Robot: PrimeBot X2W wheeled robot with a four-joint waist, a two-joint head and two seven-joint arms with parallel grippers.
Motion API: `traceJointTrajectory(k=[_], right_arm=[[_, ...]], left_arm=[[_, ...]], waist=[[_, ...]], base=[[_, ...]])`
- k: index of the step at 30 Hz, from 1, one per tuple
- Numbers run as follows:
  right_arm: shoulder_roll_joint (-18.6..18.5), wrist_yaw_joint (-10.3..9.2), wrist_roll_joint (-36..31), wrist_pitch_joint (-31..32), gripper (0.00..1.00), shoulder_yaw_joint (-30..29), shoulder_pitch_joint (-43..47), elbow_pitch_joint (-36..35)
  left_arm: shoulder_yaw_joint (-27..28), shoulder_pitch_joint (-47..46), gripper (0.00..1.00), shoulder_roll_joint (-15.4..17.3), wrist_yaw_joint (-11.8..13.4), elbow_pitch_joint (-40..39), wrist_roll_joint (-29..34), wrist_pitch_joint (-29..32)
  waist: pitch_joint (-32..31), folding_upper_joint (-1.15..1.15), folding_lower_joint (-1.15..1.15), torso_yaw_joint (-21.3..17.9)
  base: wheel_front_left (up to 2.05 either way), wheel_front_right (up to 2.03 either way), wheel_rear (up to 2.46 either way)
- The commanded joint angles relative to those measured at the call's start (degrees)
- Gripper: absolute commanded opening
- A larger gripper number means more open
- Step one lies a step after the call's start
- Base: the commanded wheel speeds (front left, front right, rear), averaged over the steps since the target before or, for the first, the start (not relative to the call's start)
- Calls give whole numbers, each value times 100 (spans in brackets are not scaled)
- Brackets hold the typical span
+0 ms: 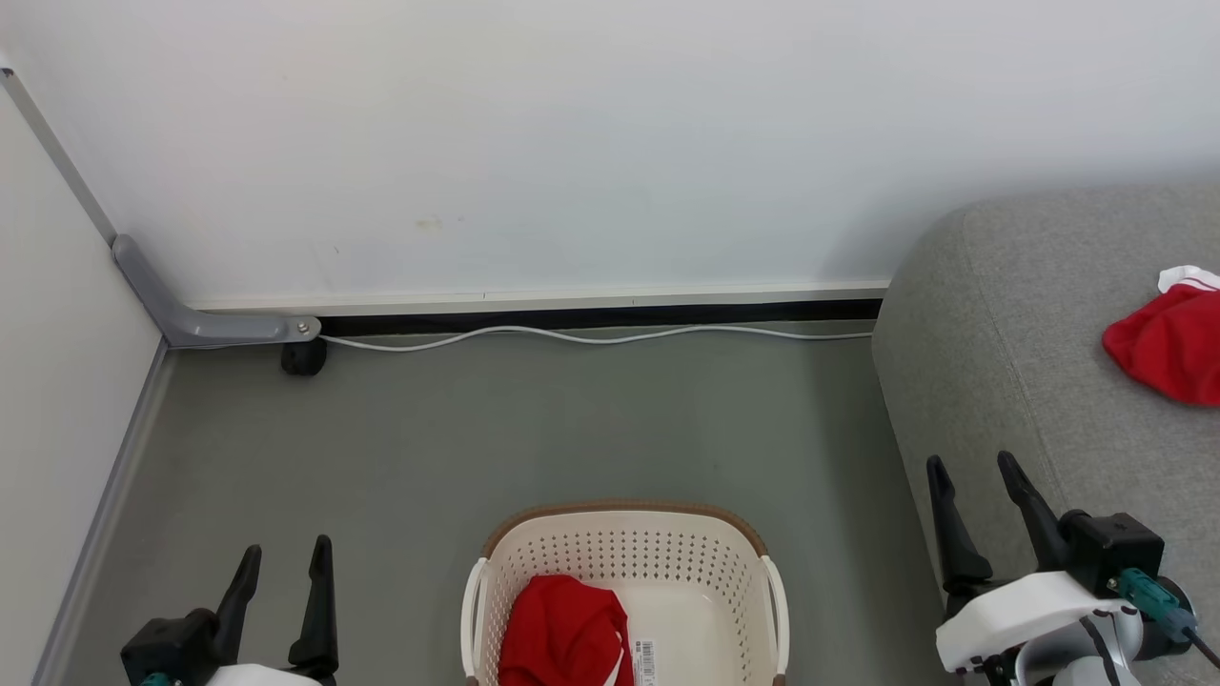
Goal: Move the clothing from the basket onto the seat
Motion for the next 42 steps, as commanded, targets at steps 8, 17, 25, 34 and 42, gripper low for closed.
traceJointTrajectory(k=[8,17,25,34,42], right_arm=[[20,17,-59,-36,100,120,-69,-192],[38,17,-50,-36,100,103,-136,-194],[48,17,-84,-36,100,110,-335,-318],[59,17,-198,-36,100,102,-836,-544],[67,17,-303,-36,100,104,-1318,-726]], left_arm=[[267,-50,100,-44,-36,-242,175,-30],[257,-122,100,-74,-56,-212,219,-30],[9,-260,100,-89,-63,-113,100,-30],[-406,-710,100,-96,-64,235,-132,-30],[-930,-1331,100,-97,-64,626,-371,-30]], waist=[[43,0,0,-32],[105,0,0,-53],[493,0,0,-70],[1381,0,0,-116],[2282,0,0,-192]], base=[[0,0,0],[0,0,0],[0,0,0],[0,0,0],[0,0,0]])
